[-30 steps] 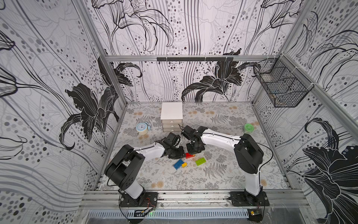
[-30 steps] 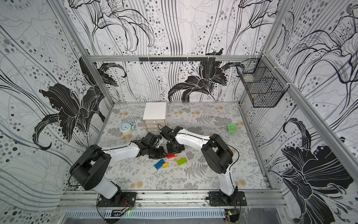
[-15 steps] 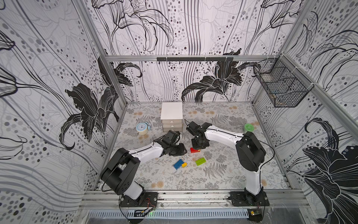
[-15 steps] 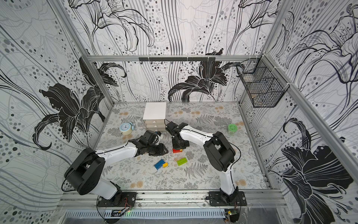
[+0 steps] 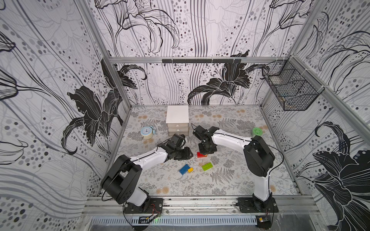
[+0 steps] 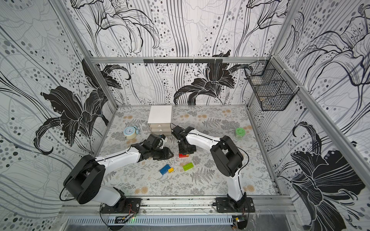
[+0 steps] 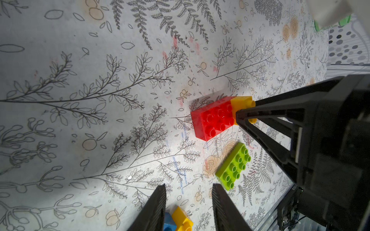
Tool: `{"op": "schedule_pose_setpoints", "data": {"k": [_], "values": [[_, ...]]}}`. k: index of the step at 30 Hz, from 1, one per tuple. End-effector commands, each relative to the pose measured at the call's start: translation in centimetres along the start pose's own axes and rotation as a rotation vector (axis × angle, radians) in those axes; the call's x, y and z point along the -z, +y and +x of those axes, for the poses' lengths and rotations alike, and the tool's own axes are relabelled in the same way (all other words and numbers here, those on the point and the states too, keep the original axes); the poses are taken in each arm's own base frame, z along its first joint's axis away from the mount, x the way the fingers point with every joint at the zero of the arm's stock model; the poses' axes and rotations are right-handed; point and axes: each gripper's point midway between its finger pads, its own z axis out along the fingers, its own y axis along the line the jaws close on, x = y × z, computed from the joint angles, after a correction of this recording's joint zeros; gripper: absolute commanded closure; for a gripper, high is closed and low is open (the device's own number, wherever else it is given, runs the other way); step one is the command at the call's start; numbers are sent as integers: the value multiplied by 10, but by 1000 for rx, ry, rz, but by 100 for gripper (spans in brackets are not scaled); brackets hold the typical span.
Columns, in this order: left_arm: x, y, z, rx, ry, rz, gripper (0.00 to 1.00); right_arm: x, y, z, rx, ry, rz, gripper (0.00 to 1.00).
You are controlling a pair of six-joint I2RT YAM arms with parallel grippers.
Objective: Assemble the number 5 with lego
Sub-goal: Assemble the lego brick with the lego brick.
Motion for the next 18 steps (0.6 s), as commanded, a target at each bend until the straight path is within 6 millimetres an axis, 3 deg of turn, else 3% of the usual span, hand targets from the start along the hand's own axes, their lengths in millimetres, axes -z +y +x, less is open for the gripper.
{"op": "schedule_pose_setpoints", "data": {"k": [1,9,18], "values": [[10,-3,-8,-15,-29,-17,56,22,-3,-5,5,-30,0,68],[18,-2,-5,-33,-18,-43,52,44,-5,-3,13,-88,-54,64],[21,3,6,-30,15,-51,57,48,-7,14,36,-118,-127,63]]}}
